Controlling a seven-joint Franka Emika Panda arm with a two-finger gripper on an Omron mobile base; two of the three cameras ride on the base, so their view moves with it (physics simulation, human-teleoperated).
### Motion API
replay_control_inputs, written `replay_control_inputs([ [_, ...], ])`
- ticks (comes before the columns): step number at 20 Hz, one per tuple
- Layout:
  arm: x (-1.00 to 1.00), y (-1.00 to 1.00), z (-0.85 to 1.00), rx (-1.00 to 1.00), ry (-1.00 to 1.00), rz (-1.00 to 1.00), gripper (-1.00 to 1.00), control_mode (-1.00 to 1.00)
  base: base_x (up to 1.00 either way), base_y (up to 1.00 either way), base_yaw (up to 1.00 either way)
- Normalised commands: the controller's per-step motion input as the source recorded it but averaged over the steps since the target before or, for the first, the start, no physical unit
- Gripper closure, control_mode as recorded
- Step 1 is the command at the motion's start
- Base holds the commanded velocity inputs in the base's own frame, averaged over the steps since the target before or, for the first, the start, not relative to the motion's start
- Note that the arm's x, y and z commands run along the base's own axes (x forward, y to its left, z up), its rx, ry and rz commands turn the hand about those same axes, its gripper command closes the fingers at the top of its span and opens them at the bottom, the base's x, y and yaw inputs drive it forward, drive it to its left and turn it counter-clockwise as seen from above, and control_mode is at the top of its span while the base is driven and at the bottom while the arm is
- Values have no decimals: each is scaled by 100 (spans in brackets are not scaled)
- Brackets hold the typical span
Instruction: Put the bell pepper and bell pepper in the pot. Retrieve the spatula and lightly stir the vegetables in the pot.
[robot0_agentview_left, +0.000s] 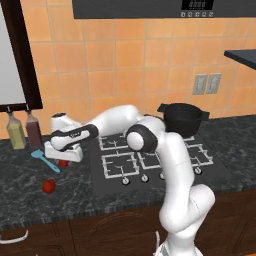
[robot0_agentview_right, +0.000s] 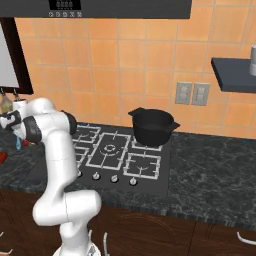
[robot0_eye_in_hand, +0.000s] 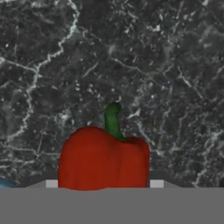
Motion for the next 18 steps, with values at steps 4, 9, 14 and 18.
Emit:
replay_control_inputs([
  [4,-22,-49,13,0,-4,-4,100,-100,0,0,0],
  [9,-36,-100,62,4,-4,-13,100,-100,0,0,0],
  [14,13,-100,13,8,0,-2,100,-100,0,0,0],
  [18,0,-100,88,1,1,-12,100,-100,0,0,0],
])
